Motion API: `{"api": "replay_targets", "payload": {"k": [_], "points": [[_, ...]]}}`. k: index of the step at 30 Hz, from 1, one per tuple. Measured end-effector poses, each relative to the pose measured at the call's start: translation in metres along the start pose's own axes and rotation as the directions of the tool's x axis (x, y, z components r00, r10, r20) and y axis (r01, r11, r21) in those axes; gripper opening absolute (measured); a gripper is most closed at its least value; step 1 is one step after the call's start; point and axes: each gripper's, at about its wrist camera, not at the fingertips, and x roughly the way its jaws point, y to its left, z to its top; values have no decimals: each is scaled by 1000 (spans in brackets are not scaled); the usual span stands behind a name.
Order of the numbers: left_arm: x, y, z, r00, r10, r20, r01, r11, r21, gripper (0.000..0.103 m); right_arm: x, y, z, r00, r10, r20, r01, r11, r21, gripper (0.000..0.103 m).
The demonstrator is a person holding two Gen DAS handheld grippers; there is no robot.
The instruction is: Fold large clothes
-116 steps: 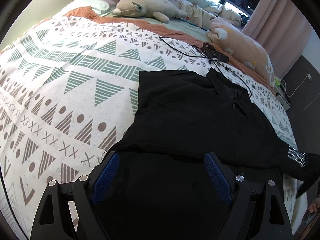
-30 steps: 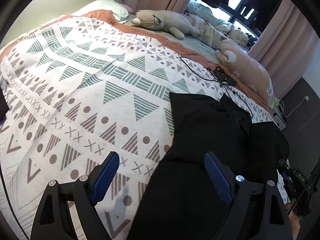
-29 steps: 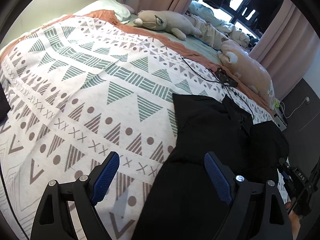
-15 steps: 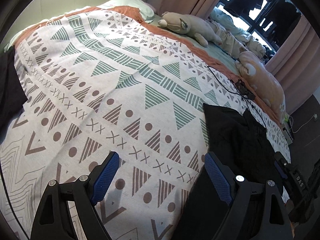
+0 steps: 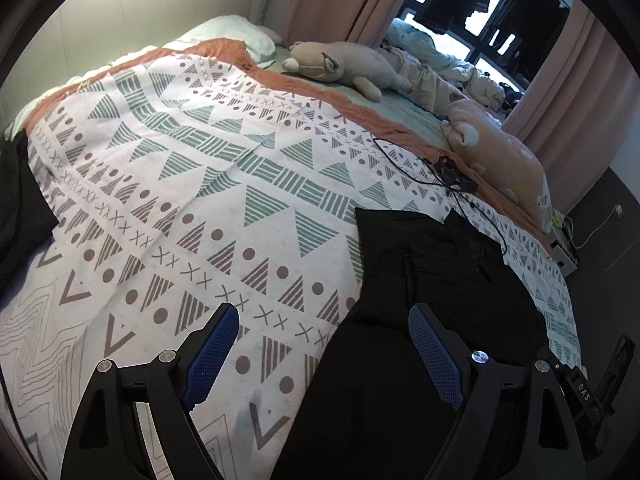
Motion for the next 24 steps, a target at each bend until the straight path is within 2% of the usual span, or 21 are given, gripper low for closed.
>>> {"api": "replay_targets", "payload": {"k": [2,6,11,16,24], "points": [[-11,-9,-3,1000,0,12,0,1000,30,87,-18,-14,-4,1000,7,-1,-7,1000,21,78],[-40,-16,-23,999,-36,18,35,998,48,88,-51,-37,-21,1000,-18,-4,18,999,40,96],[-64,-13,-53,1000,-26,-12,26,995,92,92,-92,-65,-38,999,-44,-5,44,997,61,102],[-95,-1,-76,999,-35,3,35,997,72,102,-129,-85,-55,998,-69,-7,69,996,57,103],[-136,11,-120,997,-68,-19,70,994,79,102,-191,-115,-94,994,-113,10,113,993,43,103]]}}
